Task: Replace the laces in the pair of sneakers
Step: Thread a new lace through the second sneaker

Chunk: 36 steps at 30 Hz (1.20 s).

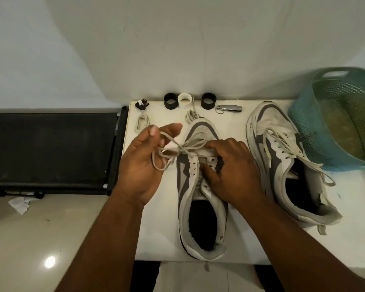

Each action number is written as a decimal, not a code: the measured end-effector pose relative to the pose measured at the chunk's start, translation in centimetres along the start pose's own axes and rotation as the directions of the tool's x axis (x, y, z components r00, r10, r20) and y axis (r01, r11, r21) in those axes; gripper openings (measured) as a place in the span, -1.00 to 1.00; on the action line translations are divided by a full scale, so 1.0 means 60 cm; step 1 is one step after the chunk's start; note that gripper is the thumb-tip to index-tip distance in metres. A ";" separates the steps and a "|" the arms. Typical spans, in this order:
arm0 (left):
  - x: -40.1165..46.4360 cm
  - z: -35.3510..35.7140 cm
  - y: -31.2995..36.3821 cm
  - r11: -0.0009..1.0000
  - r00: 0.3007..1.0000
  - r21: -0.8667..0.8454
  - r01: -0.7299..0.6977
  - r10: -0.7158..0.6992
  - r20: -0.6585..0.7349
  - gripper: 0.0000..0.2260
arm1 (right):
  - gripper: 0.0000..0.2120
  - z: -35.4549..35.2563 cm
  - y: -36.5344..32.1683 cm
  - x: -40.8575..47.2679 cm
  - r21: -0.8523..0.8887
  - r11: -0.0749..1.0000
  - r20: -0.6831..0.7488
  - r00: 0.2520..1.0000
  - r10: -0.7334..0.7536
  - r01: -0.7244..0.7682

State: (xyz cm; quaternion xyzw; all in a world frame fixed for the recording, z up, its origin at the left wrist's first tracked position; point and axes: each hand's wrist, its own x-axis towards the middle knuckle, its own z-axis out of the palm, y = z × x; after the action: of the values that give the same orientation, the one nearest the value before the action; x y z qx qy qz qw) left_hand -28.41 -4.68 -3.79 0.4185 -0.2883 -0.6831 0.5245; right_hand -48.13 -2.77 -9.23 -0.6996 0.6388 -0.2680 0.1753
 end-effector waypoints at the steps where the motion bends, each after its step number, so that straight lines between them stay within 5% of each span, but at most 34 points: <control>1: 0.000 0.000 0.000 0.984 0.998 -0.175 0.018 -0.008 0.054 -0.76 | -0.58 0.000 0.001 0.000 0.002 1.000 0.000 1.000 -0.004 0.004; 2: 0.001 -0.001 0.003 0.957 0.995 -0.287 0.049 -0.022 0.096 -0.74 | -0.58 0.001 0.002 0.000 0.002 1.000 0.001 1.000 -0.006 0.006; 4: 0.002 -0.004 0.011 0.965 0.996 -0.252 0.069 -0.055 0.066 -0.70 | -0.57 0.002 0.004 0.000 0.000 1.000 0.004 1.000 -0.002 0.002; 6: 0.002 -0.011 0.012 0.983 0.997 0.181 0.019 -0.004 -0.079 -0.69 | -0.58 0.003 0.004 -0.001 -0.012 1.000 -0.005 1.000 -0.013 0.013; 8: 0.004 -0.017 0.001 0.684 0.991 0.729 -0.011 0.104 -0.083 -0.67 | -0.61 0.003 0.001 -0.001 -0.017 1.000 -0.010 1.000 -0.019 0.019; 9: 0.004 -0.020 -0.009 0.498 0.994 0.867 -0.015 0.100 -0.041 -0.70 | -0.62 0.003 0.000 -0.001 -0.015 1.000 -0.009 1.000 -0.018 0.018; 11: 0.004 -0.020 -0.023 0.287 0.998 0.958 0.024 0.041 -0.037 -0.74 | -0.62 0.003 -0.001 0.001 -0.023 1.000 -0.001 1.000 -0.014 0.014; 13: 0.006 -0.023 -0.031 0.213 0.998 0.975 0.057 0.016 -0.062 -0.74 | -0.58 -0.001 -0.001 0.003 -0.022 1.000 -0.003 1.000 -0.005 0.005; 17: 0.012 -0.028 -0.033 0.239 1.000 0.970 -0.029 0.000 0.030 -0.77 | -0.44 -0.012 -0.009 0.004 0.102 0.993 0.081 0.994 -0.068 0.059; 21: 0.014 -0.026 -0.038 0.308 0.998 0.950 -0.041 0.064 0.022 -0.75 | -0.81 -0.016 -0.005 0.012 0.070 0.989 0.034 0.991 -0.132 0.129; 24: 0.016 -0.024 -0.039 0.345 0.998 0.938 -0.026 0.070 0.001 -0.74 | -0.86 -0.026 -0.012 0.020 0.239 0.967 -0.049 0.994 0.102 -0.087; 27: 0.016 -0.020 -0.042 0.375 0.998 0.927 -0.015 0.066 -0.010 -0.75 | -0.78 -0.022 -0.016 0.026 0.550 0.741 -0.028 0.879 0.477 -0.385; 29: 0.016 -0.019 -0.044 0.369 0.996 0.930 -0.012 0.081 -0.020 -0.75 | -0.79 -0.020 -0.010 0.027 0.504 0.762 -0.110 0.845 0.524 -0.407; 32: 0.018 -0.021 -0.045 0.372 0.994 0.928 -0.005 0.104 -0.036 -0.74 | -0.82 -0.040 -0.010 0.030 0.396 0.859 -0.249 0.863 0.440 -0.323; 36: 0.018 -0.018 -0.047 0.399 0.994 0.917 0.008 0.096 -0.050 -0.76 | -0.43 -0.060 -0.034 0.022 0.135 0.991 -0.284 0.957 0.058 -0.020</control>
State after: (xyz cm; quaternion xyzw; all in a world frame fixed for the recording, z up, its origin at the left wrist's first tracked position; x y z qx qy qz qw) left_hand -28.92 -4.88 -6.96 0.6613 -0.6010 -0.3791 0.2405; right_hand -48.59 -3.46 -4.95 -0.6274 0.6522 -0.4044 0.1317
